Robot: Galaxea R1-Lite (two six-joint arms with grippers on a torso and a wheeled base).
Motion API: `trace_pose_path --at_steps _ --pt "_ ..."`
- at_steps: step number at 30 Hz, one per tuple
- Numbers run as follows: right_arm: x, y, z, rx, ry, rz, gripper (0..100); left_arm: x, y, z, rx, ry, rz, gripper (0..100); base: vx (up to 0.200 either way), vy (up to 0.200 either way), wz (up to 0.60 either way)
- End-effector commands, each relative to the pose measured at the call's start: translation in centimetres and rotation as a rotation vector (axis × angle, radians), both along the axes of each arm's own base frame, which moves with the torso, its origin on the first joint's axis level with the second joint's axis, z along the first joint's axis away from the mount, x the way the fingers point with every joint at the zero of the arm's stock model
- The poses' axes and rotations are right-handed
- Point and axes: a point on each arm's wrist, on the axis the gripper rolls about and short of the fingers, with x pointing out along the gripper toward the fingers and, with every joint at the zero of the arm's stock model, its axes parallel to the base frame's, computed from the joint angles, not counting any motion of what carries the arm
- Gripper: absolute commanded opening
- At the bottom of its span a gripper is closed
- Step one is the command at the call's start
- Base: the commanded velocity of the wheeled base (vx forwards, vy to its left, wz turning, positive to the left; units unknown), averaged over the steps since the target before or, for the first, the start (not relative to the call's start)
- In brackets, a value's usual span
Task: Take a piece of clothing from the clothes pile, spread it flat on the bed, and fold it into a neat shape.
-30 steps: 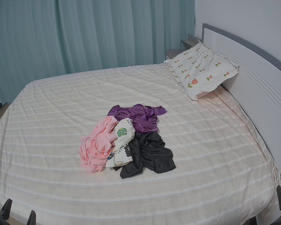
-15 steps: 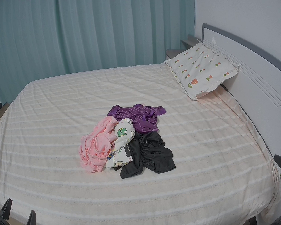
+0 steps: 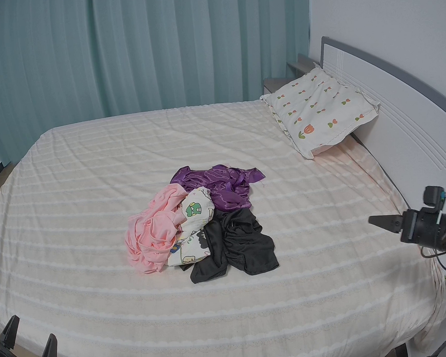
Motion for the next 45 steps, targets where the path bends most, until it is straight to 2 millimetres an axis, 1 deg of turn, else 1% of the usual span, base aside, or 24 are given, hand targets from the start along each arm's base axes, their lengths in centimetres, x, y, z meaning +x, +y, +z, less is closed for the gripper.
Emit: trace_pose_path --at_steps 1,4,5,6,7,8,12,16,18,21,23,24,25,27,28,30,35,42,44,45 --pt "12.2 6.8 -11.1 0.125 0.311 -0.01 100 0.0 0.0 -0.4 -0.003 -0.001 -0.001 100 0.0 0.0 0.0" --pt "14.0 8.2 -13.3 0.124 0.309 -0.055 100 0.0 0.0 -0.4 -0.006 -0.001 0.001 100 0.0 0.0 0.0" --pt "14.2 8.3 -13.6 0.12 0.309 -0.061 100 0.0 0.0 -0.4 -0.006 -0.001 0.001 100 0.0 0.0 0.0" --pt "14.9 8.8 -14.5 0.11 0.305 -0.082 100 0.0 0.0 -0.4 -0.006 -0.001 0.001 100 0.0 0.0 0.0" --pt "15.1 9.0 -14.8 0.107 0.305 -0.086 100 0.0 0.0 -0.4 -0.006 -0.001 0.001 100 0.0 0.0 0.0" --pt "15.6 9.4 -15.5 0.104 0.311 -0.1 100 0.0 0.0 -0.4 -0.006 -0.001 0.001 100 0.0 0.0 0.0" --pt "16.9 10.6 -16.1 0.142 0.309 -0.109 100 0.0 0.0 -0.4 -0.014 -0.001 0.001 100 0.0 0.0 0.0" --pt "17.9 12.2 -17.7 0.137 0.312 -0.083 100 0.0 0.0 -0.4 -0.024 -0.001 0.002 100 0.0 0.0 0.0" --pt "18.4 12.9 -18.1 0.138 0.304 -0.071 100 0.0 0.0 -0.4 -0.024 -0.001 0.002 100 0.0 0.0 0.0" --pt "19.1 14.6 -19.0 0.135 0.297 -0.039 100 0.0 0.0 -0.4 -0.023 -0.001 0.001 100 0.0 0.0 0.0" --pt "19.4 15.2 -19.2 0.136 0.29 -0.029 100 0.0 0.0 -0.4 -0.024 -0.001 0.001 100 0.0 0.0 0.0" --pt "19.7 16.0 -19.4 0.138 0.281 -0.014 100 0.0 0.0 -0.4 -0.024 -0.001 0.001 100 0.0 0.0 0.0" --pt "19.8 16.4 -19.5 0.136 0.276 -0.009 100 0.0 0.0 -0.4 -0.024 -0.001 0.002 100 0.0 0.0 0.0" --pt "20.0 17.4 -20.5 0.123 0.271 0.004 100 0.0 0.0 -0.4 -0.024 -0.001 0.002 100 0.0 0.0 0.0" --pt "20.0 17.6 -20.7 0.12 0.273 0.007 100 0.0 0.0 -0.4 -0.024 -0.001 0.002 100 0.0 0.0 0.0" --pt "20.0 18.4 -21.7 0.085 0.27 0.017 100 0.0 0.0 -0.4 -0.024 -0.001 0.002 100 0.0 0.0 0.0" --pt "20.1 18.7 -21.8 0.078 0.263 0.038 100 0.0 0.0 -0.4 -0.024 -0.001 0.001 100 0.0 0.0 0.0" --pt "20.0 20.4 -22.1 0.069 0.254 0.08 100 0.0 0.0 -0.4 -0.021 -0.002 0.002 100 0.0 0.0 0.0" --pt "20.1 20.5 -22.3 0.065 0.262 0.08 100 0.0 0.0 -0.4 -0.021 -0.002 0.002 100 0.0 0.0 0.0" --pt "20.1 20.9 -22.2 0.063 0.266 0.087 0 0.0 0.0 -0.4 -0.02 -0.002 0.002 100 0.0 0.0 0.0"
